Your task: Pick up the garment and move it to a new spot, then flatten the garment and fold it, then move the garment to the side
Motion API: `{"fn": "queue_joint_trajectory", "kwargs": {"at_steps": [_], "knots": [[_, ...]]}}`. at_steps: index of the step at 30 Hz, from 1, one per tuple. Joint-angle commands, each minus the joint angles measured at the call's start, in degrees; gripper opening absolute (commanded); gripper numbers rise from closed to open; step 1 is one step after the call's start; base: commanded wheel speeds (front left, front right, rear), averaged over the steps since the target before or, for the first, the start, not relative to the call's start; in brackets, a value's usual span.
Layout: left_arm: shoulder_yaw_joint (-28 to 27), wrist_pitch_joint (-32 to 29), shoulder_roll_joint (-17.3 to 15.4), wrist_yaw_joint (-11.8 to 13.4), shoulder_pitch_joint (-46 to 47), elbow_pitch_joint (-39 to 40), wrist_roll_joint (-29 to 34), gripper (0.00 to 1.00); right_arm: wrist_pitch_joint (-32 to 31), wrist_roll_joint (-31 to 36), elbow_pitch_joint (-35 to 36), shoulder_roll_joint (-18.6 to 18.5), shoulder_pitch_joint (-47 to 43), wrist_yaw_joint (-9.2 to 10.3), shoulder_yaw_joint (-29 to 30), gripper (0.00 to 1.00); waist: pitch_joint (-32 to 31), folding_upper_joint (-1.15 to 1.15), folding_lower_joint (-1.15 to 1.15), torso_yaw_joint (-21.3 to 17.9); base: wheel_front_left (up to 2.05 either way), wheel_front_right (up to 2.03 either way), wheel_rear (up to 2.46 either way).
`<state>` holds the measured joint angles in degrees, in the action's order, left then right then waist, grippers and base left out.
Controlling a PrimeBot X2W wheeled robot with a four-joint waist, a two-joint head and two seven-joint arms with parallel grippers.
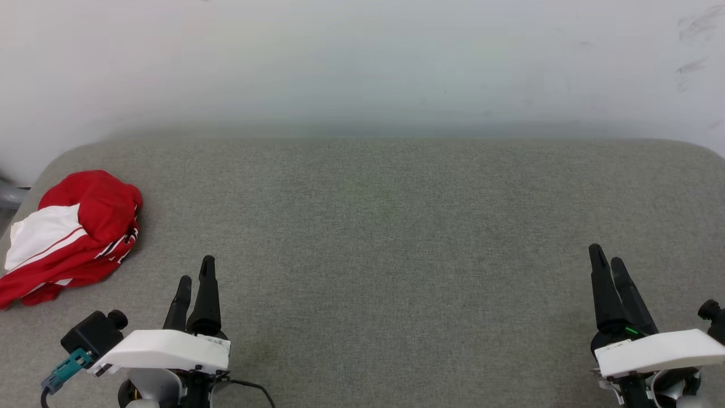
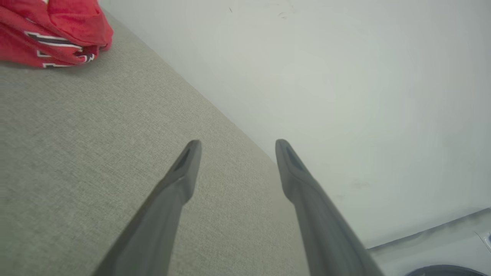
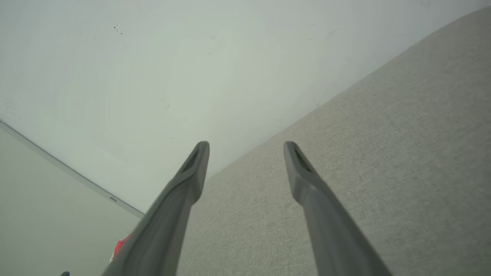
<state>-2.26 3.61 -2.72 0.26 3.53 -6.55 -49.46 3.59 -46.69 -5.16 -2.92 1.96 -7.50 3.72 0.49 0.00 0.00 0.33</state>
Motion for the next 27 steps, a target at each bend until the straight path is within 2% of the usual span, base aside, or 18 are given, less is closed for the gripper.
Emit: {"fn": "queue_joint_trajectory", "kwargs": {"at_steps": [1, 27], "knots": [[0.2, 0.6, -0.1, 0.2, 0.2, 1.1, 2.1, 1.0, 0.6, 2.1, 1.2, 0.0, 0.1, 0.01, -0.2, 1.0, 0.0, 0.0, 0.0, 0.0, 0.0, 0.0, 0.0], [4.6, 5.0, -1.8, 3.8, -0.9, 2.5, 21.8, 1.0, 5.0, 22.2, 2.8, 0.0, -1.2, 0.0, -1.1, 1.0, -0.2, 0.0, 0.0, 0.2, 0.0, 0.0, 0.0]]}}
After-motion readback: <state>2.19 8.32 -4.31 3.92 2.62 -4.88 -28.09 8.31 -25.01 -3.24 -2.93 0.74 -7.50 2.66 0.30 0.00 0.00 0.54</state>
